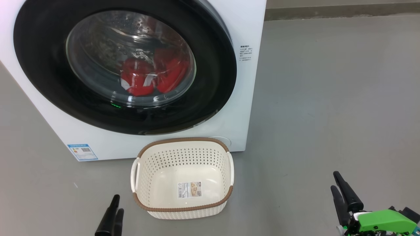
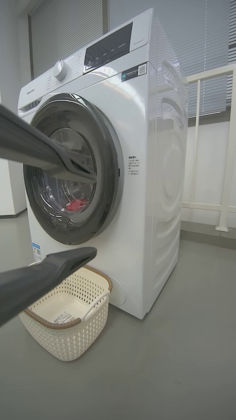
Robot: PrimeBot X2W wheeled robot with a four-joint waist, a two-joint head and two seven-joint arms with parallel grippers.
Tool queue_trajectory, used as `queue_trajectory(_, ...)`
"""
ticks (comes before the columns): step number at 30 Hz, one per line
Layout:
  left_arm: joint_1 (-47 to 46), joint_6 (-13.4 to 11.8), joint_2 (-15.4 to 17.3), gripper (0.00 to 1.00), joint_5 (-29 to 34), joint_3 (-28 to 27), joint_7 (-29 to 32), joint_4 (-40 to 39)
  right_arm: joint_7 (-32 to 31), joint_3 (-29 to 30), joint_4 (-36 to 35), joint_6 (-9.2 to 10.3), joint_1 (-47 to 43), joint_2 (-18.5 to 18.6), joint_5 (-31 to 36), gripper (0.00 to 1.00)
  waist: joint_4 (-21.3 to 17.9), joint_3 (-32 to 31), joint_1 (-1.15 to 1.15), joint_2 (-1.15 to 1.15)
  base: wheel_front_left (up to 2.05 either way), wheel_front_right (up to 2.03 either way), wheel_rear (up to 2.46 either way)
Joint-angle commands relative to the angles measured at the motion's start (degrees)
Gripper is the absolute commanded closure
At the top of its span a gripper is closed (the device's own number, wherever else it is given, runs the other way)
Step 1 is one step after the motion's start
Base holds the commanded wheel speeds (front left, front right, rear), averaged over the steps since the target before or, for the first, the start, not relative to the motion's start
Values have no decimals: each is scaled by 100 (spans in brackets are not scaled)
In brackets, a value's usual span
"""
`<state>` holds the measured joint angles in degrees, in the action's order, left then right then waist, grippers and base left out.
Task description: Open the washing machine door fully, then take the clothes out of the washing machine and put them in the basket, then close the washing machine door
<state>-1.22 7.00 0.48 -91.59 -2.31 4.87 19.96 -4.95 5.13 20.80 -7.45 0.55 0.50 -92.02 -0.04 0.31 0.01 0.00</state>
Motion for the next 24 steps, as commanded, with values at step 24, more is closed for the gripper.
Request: queue_trajectory(24,-598,-135,148,0,1607,236,-481,-203,499,-225,-11,-1,745,112,1792,0,-23,43,-1,0,0,0,0)
